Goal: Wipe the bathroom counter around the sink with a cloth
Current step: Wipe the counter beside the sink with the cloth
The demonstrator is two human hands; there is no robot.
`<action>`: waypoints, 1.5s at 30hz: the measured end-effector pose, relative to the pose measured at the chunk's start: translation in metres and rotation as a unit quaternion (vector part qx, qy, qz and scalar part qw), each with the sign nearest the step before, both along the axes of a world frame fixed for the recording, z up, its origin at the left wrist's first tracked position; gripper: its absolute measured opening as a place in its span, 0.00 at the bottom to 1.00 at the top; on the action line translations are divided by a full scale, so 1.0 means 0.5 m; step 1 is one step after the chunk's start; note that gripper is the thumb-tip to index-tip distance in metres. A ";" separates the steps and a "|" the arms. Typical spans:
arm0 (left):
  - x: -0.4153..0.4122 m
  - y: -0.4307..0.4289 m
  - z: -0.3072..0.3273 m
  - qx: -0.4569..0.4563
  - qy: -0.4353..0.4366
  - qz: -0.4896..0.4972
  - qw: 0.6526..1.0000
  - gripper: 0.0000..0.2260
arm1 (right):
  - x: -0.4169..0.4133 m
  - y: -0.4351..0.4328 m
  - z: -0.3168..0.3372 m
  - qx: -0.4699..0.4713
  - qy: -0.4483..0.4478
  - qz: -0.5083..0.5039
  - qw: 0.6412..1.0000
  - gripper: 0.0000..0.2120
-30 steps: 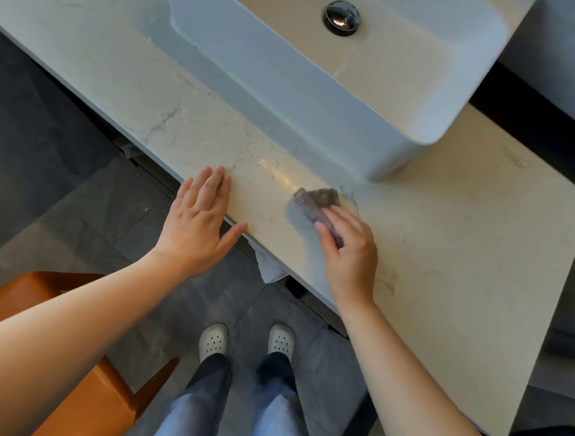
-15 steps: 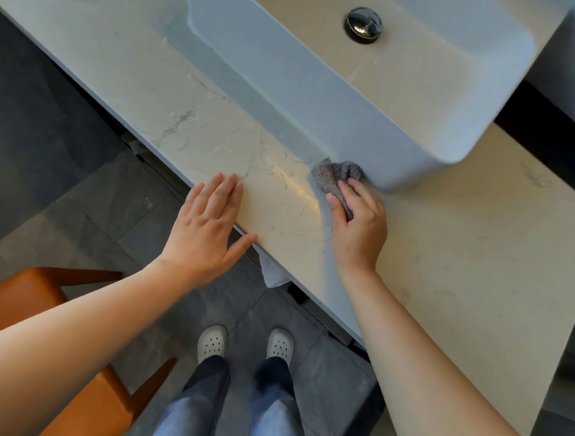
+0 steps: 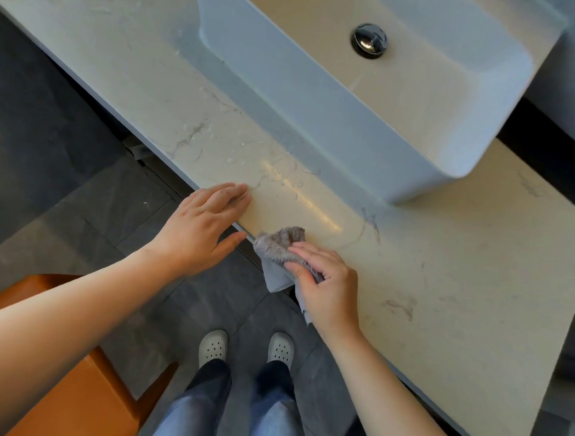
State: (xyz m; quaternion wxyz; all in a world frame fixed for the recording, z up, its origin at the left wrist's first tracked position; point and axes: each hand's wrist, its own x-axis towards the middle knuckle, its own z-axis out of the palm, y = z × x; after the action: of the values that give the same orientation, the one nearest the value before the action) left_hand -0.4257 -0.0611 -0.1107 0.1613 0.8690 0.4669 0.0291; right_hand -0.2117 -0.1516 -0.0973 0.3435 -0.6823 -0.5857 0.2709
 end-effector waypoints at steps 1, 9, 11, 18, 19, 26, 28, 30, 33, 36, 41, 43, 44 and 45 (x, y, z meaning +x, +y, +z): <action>-0.002 0.001 0.002 -0.003 -0.006 -0.004 1.000 0.28 | -0.002 -0.001 0.014 -0.004 0.010 -0.014 1.000 0.13; -0.016 0.040 0.020 0.030 -0.033 0.041 0.998 0.31 | 0.070 0.177 0.025 0.049 -0.080 -0.163 0.982 0.16; -0.028 0.053 0.013 0.026 -0.016 0.048 0.998 0.33 | 0.067 0.198 -0.002 0.029 -0.102 -0.130 0.986 0.17; -0.073 0.065 -0.020 0.018 0.012 0.047 0.999 0.35 | 0.028 0.217 -0.050 0.067 -0.129 -0.174 0.974 0.15; -0.078 0.065 -0.022 0.013 0.005 0.044 0.999 0.35 | 0.028 0.221 -0.050 0.070 -0.127 -0.179 0.973 0.14; -0.076 0.065 -0.026 0.012 -0.028 0.057 0.998 0.34 | 0.000 0.217 -0.046 0.060 -0.100 -0.168 0.979 0.13; -0.075 0.064 -0.027 0.014 -0.031 0.059 0.998 0.34 | -0.022 0.199 -0.050 0.061 -0.094 -0.149 0.982 0.12; -0.078 0.066 -0.028 0.013 -0.030 0.057 0.998 0.34 | -0.039 0.177 -0.052 0.061 -0.098 -0.131 0.985 0.12; -0.084 0.071 -0.026 0.009 -0.034 0.051 0.998 0.33 | -0.052 0.140 -0.049 0.063 -0.109 -0.103 0.987 0.12; -0.091 0.077 -0.020 -0.007 -0.038 0.040 0.998 0.34 | -0.065 0.091 -0.036 0.048 -0.108 -0.062 0.991 0.13; -0.096 0.080 -0.008 -0.024 -0.034 0.029 0.999 0.36 | -0.065 0.028 0.002 -0.041 0.013 -0.025 0.999 0.12; -0.092 0.079 -0.004 -0.030 -0.036 0.035 0.998 0.37 | -0.065 0.036 0.028 -0.089 0.112 -0.066 0.988 0.12; -0.091 0.079 -0.004 -0.033 -0.037 0.036 0.998 0.37 | -0.062 0.048 0.038 -0.078 0.130 -0.090 0.984 0.13; -0.091 0.080 -0.004 -0.034 -0.037 0.035 0.998 0.36 | -0.060 0.065 0.046 -0.049 0.127 -0.114 0.984 0.13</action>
State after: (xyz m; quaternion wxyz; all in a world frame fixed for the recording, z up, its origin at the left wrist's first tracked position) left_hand -0.4712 -0.0210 -0.1127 0.2068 0.8443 0.4917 0.0512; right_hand -0.2416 -0.1189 -0.0744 0.4103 -0.7205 -0.4416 0.3429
